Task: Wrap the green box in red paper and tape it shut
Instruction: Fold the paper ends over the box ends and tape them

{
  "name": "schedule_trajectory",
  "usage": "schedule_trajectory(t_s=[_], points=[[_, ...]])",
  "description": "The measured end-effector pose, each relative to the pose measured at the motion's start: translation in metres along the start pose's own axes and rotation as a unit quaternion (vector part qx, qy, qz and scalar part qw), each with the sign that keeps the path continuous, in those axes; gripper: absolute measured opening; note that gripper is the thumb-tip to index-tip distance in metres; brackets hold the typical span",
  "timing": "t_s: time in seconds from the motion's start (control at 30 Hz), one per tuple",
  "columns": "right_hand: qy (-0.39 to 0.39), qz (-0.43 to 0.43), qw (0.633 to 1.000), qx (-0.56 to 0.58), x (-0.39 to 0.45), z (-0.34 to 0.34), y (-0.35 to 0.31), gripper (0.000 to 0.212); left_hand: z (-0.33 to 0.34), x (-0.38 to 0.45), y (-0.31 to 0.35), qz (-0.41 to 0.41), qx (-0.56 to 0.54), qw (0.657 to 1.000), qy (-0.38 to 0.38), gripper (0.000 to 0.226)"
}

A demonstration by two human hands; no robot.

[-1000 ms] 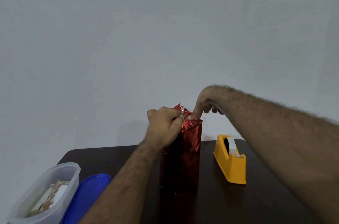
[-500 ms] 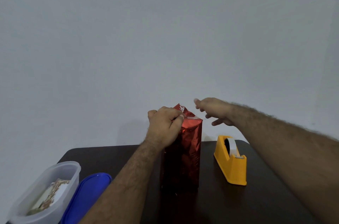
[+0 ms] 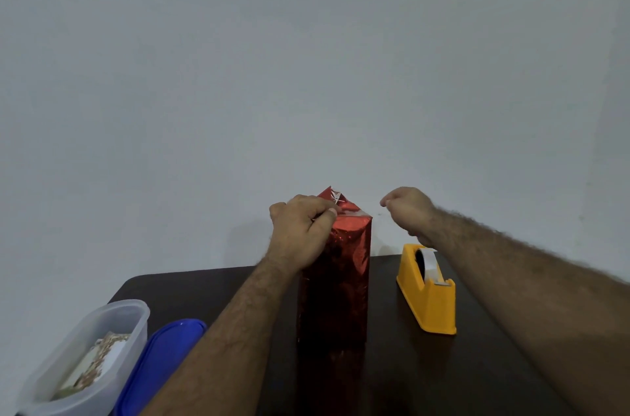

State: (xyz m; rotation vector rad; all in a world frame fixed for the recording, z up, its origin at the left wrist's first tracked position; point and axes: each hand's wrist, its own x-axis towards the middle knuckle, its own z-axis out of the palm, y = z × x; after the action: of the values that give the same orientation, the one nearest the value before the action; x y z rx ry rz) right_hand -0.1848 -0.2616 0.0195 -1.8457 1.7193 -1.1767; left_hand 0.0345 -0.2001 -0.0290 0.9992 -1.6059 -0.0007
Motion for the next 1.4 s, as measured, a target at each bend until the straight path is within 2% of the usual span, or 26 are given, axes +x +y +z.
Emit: schedule_trajectory(t_s=[0.1, 0.2, 0.33, 0.5, 0.63, 0.73, 0.8, 0.87, 1.1, 1.4], points=[[0.056, -0.070, 0.995, -0.039, -0.017, -0.011, 0.042, 0.029, -0.001, 0.000, 0.001, -0.083, -0.104, 0.991, 0.006, 0.024], [0.096, -0.117, 0.985, -0.079, -0.035, -0.018, 0.094, 0.030, -0.006, 0.001, 0.006, -0.108, -0.111, 0.988, 0.012, 0.021], [0.099, -0.111, 0.984, -0.097, -0.058, -0.015, 0.155, 0.068, -0.013, 0.004, 0.009, -0.088, -0.062, 0.994, -0.002, 0.020], [0.069, -0.038, 0.997, 0.027, -0.068, 0.012, 0.187, 0.106, -0.024, 0.005, 0.021, 0.012, 0.103, 0.994, -0.020, 0.027], [0.066, -0.057, 0.994, 0.067, -0.064, 0.022, 0.194, 0.104, -0.028, 0.008, 0.032, 0.070, 0.213, 0.973, -0.055, 0.030], [0.005, -0.032, 0.986, 0.161, -0.066, 0.015, 0.201, 0.085, -0.027, 0.008, 0.038, 0.069, 0.235, 0.967, -0.070, 0.032], [-0.052, -0.003, 0.972, 0.229, -0.066, 0.012, 0.206, 0.096, -0.026, 0.008, 0.044, 0.080, 0.248, 0.962, -0.078, 0.033], [-0.070, -0.004, 0.967, 0.245, -0.064, 0.009, 0.210, 0.110, -0.026, 0.006, 0.048, 0.085, 0.258, 0.959, -0.085, 0.034], [-0.071, -0.019, 0.958, 0.278, -0.064, 0.009, 0.207, 0.109, -0.028, -0.002, 0.054, 0.077, 0.258, 0.959, -0.087, 0.038], [-0.078, -0.035, 0.955, 0.283, -0.061, 0.013, 0.213, 0.105, -0.031, -0.014, 0.079, 0.088, 0.265, 0.958, -0.059, 0.028]])
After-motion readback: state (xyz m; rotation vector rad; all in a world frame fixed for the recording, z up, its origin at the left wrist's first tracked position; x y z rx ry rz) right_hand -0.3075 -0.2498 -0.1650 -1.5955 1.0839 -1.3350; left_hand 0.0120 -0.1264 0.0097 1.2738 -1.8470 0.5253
